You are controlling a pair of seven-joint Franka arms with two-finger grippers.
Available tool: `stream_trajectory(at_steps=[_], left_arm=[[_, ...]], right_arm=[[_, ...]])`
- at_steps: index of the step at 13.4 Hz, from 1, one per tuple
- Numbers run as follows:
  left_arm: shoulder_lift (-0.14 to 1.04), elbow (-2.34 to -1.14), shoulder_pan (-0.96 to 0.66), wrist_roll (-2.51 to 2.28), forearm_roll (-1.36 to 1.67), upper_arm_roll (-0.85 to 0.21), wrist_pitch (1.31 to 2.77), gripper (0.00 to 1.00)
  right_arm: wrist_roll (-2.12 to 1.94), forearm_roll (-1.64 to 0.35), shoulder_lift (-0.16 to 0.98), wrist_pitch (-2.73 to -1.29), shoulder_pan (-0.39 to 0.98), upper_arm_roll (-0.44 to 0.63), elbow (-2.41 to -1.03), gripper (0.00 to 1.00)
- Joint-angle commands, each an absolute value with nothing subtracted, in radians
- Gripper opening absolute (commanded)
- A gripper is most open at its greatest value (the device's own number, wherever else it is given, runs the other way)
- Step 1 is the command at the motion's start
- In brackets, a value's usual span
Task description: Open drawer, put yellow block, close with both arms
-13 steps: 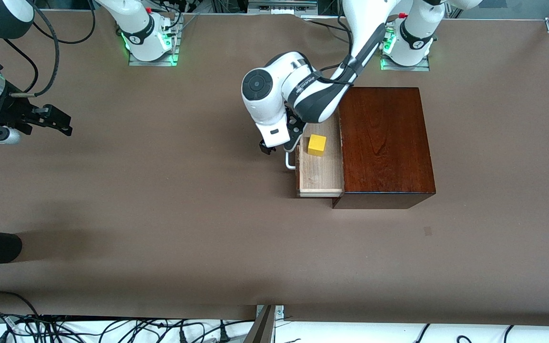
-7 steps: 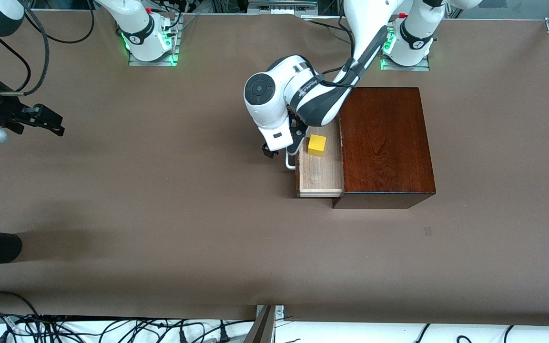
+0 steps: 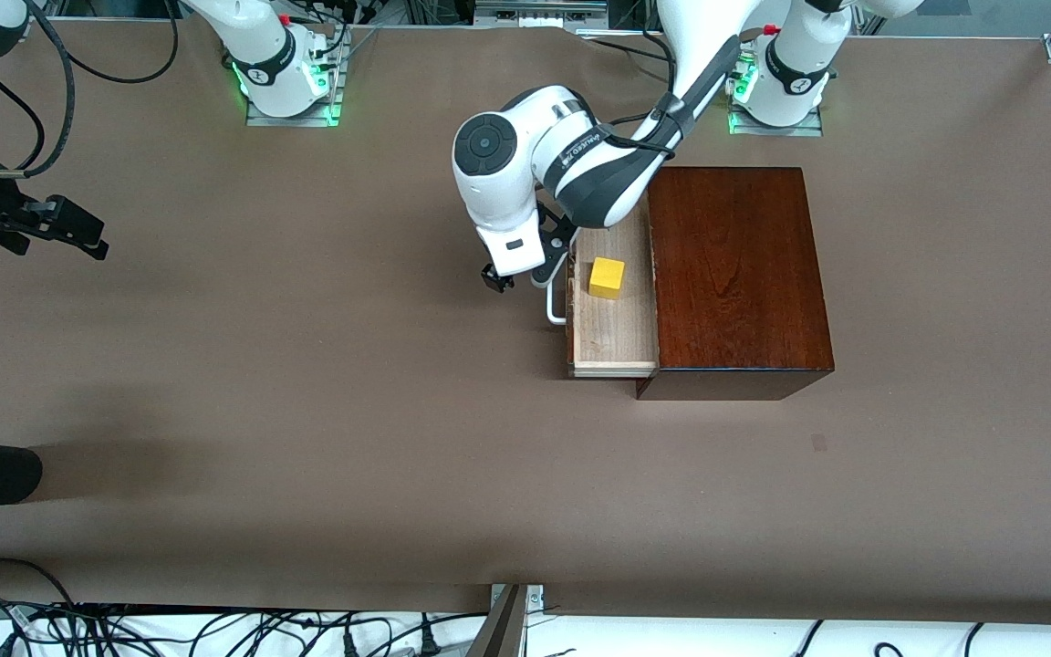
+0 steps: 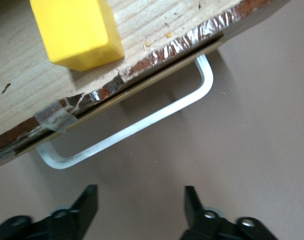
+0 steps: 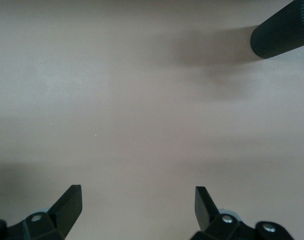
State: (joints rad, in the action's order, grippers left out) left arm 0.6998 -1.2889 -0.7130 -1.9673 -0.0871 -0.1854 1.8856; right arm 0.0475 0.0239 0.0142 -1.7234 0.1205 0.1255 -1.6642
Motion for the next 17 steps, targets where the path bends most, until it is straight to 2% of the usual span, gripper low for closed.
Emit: stream_trajectory(at_steps=[1,15,17], left_arm=[[0.713,-1.275,-0.712,-1.928,-0.112,-0.195,1.871,0.0],[0.706,-1.333,-0.69,-1.947,-0.158,-0.153,1.858,0.0],[0.69,-1.335,-0.67,-1.936,-0.158,-0.152,1.819,0.0]], right_arm=[[0.06,0.006,0.008,-1.704,0.118,0.126,-1.655,1.0],[0.058,0.008,0.009,-1.766,0.118,0.126,-1.666,1.0],[0.057,0.008,0.009,-1.766,0.118,0.126,-1.666,1.0]])
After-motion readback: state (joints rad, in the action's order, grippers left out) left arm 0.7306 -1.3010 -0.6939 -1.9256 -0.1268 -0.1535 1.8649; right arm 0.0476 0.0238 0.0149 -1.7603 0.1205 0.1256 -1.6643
